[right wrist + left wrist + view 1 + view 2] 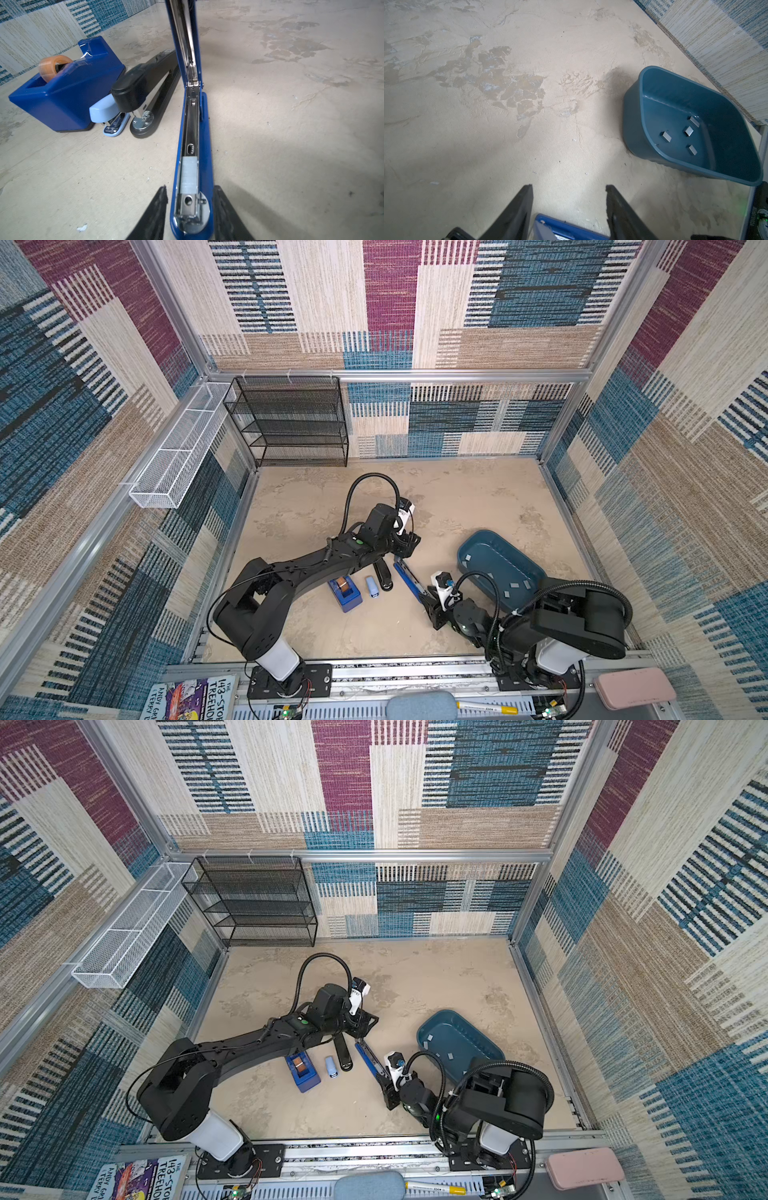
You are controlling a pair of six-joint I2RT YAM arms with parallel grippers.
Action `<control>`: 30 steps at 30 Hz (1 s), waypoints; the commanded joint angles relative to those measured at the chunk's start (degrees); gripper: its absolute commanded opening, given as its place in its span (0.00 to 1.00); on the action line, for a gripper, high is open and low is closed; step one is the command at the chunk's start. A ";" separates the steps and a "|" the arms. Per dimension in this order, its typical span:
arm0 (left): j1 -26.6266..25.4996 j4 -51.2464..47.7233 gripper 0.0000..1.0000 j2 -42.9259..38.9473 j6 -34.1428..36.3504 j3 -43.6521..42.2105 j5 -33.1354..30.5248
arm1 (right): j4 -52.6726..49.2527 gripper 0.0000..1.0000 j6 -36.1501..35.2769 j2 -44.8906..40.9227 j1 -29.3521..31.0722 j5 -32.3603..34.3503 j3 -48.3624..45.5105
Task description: Load the staples into the stapler
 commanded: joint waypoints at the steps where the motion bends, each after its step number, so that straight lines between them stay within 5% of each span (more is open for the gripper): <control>1: -0.15 0.05 0.60 0.01 1.41 0.55 -1.38 | 2.69 0.33 -0.31 0.67 -0.01 0.40 0.57; 14: -2.97 -2.30 0.60 1.24 3.25 1.59 -6.74 | 4.61 0.14 0.25 3.30 0.01 0.84 1.03; 30: -8.92 -3.65 0.59 5.44 7.41 2.96 -17.05 | 11.24 0.08 2.96 7.18 -0.02 2.98 -1.23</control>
